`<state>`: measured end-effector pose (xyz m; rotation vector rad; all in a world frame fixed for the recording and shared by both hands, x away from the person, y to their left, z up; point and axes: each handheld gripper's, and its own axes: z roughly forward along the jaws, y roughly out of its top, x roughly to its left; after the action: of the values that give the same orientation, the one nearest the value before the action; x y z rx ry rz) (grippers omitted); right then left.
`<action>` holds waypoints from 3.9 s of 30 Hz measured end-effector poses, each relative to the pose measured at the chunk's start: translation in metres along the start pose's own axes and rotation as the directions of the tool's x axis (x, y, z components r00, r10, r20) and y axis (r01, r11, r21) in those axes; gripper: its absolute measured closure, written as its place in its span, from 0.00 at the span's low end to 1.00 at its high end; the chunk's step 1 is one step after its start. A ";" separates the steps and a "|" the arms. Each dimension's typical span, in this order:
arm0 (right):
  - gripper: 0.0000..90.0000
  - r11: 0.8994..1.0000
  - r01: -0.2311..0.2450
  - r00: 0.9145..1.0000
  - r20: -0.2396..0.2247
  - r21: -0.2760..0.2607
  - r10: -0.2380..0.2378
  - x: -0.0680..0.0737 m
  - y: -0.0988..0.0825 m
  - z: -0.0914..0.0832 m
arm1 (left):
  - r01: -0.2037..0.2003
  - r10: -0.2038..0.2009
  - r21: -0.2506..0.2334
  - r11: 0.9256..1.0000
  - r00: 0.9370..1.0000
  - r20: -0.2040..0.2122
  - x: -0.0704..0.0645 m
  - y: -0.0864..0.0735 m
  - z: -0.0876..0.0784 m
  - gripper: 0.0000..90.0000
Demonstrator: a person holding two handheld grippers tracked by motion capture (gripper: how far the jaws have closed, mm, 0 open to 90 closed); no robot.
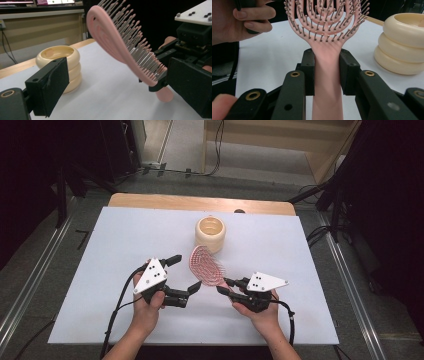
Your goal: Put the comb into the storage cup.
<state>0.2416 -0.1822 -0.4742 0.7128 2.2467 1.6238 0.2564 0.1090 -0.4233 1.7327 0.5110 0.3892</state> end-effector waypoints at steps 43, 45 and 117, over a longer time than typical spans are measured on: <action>0.75 0.999 0.042 0.996 0.073 0.011 -0.043 0.020 -0.007 0.025 | 0.247 -0.247 0.013 0.969 0.969 -0.023 -0.007 -0.001 0.020 0.67; 0.75 0.999 0.048 0.996 0.073 0.018 -0.049 0.020 -0.007 0.026 | 0.260 -0.260 0.010 0.966 0.965 0.027 -0.004 -0.001 0.020 0.70; 0.00 0.988 -0.105 0.944 0.299 -0.116 0.136 -0.038 -0.048 -0.093 | 0.202 -0.200 -0.073 0.977 0.979 0.029 0.044 0.043 0.005 0.73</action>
<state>0.2167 -0.2897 -0.4909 1.0169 1.9236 1.5413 0.3013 0.1207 -0.3829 1.5936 0.6419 0.2421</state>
